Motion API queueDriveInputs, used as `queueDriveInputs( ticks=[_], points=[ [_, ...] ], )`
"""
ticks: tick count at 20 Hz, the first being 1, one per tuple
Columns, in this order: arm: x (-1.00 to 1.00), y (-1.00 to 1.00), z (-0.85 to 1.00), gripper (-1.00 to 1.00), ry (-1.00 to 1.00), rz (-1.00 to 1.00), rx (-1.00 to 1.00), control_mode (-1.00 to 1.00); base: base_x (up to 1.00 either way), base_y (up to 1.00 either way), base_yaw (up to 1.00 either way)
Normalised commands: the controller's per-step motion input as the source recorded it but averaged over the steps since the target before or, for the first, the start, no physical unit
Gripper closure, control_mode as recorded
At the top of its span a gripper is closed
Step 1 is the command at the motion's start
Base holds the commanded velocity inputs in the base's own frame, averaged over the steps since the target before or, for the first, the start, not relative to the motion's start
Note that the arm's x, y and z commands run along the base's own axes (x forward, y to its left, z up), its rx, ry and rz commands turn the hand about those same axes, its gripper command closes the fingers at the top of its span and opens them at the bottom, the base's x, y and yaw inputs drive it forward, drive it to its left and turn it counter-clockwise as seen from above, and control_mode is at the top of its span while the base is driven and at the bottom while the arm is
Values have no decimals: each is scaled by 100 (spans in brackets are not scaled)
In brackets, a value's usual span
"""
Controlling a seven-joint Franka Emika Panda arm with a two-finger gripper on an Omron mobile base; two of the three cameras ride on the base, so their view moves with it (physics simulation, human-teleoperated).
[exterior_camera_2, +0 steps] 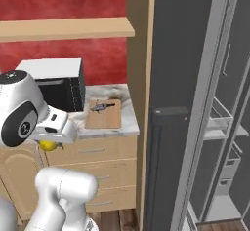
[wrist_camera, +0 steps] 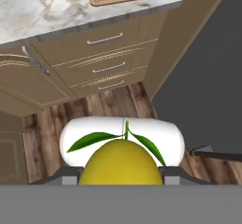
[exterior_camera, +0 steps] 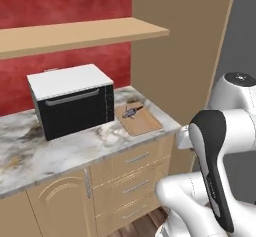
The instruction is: Retrieve a lemon from the fridge and place it on the cutting board with the fish.
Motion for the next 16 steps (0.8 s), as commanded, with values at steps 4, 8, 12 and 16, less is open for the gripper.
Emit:
queueDriveInputs(
  ticks=[4, 8, 12, 16],
  points=[
    [0, 0, 0, 100, 0, 0, 0, 100, 69, 17, -11],
    [0, 0, 0, 100, 0, 0, 0, 100, 66, 25, -9],
    [0, 0, 0, 100, 0, 0, 0, 100, 47, 23, -1],
    [0, 0, 0, 100, 0, 0, 0, 100, 42, 14, 0]
  ],
)
